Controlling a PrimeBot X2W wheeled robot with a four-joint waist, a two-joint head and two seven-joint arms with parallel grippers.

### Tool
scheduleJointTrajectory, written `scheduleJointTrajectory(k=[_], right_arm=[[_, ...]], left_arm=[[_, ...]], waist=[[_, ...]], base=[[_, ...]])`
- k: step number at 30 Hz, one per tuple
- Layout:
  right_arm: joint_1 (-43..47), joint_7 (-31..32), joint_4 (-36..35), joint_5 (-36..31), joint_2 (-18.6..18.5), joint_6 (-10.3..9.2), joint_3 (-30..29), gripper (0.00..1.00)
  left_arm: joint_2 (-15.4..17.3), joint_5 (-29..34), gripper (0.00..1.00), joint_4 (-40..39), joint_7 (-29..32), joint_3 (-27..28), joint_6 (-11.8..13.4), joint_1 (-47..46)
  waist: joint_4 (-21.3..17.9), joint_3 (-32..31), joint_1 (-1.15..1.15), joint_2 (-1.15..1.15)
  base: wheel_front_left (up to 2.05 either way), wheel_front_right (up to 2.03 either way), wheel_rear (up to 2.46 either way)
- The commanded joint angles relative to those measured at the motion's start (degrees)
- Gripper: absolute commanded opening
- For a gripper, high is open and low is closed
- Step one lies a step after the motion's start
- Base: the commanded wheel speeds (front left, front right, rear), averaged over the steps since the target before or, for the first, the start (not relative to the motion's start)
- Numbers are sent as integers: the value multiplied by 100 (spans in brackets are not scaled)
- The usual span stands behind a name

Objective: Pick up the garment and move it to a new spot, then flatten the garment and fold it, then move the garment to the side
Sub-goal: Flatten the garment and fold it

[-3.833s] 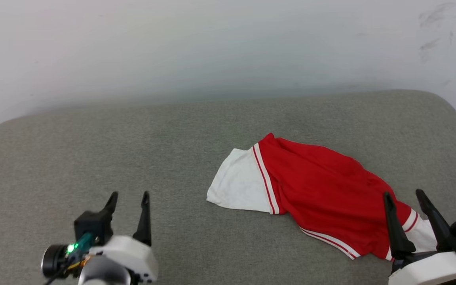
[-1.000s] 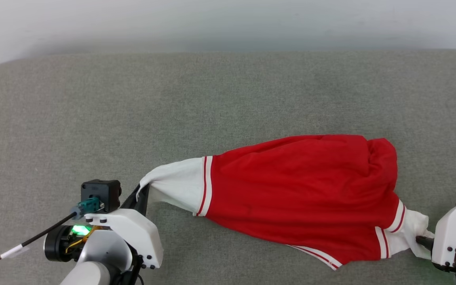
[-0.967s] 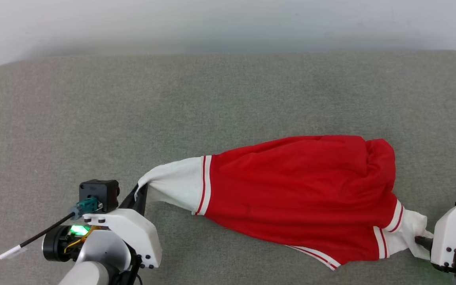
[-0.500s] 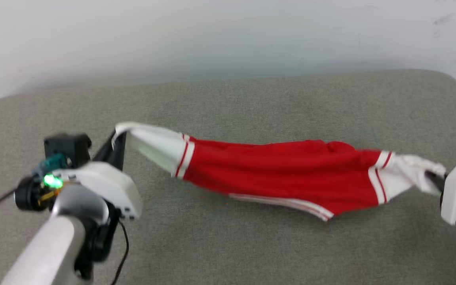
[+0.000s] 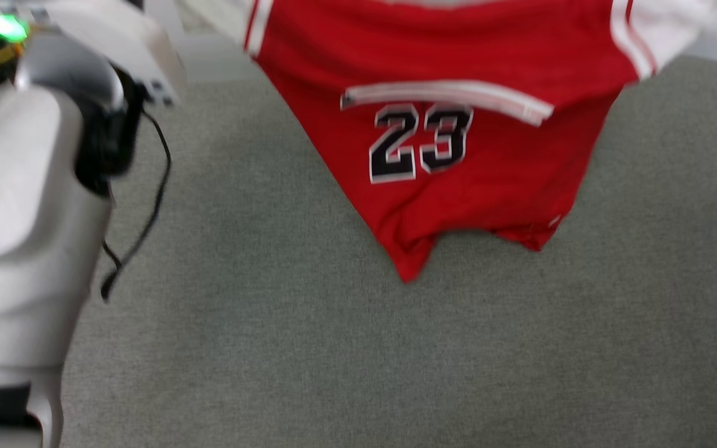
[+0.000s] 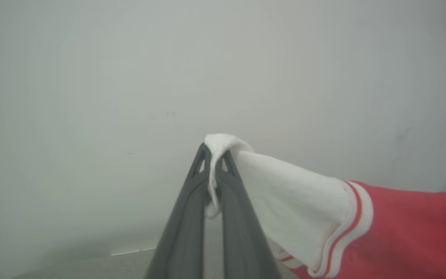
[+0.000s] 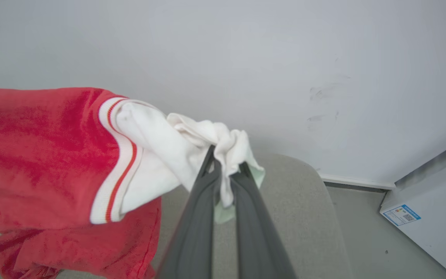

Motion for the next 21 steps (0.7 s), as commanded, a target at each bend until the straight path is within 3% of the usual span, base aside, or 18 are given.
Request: scheduleJointTrajectory(k=[1, 12, 21], right_arm=[[-168, -92, 47, -32, -11, -2, 22, 0], [-2822, -1875, 972, -411, 70, -2, 335, 0], [-3727, -2446, 1682, -268, 166, -2, 900, 0]], left_arm=[[-10, 40, 0, 60, -78, 21, -22, -168], [-18, 415, 0, 1336, -1072, 173, -313, -2768], [-151, 532, 0, 2228, -1486, 32, -510, -3477]], waist=[[-7, 240, 0, 0], [31, 1365, 0, 0], [85, 2036, 0, 0]], base=[[0, 0, 0], [0, 0, 0], [0, 0, 0]])
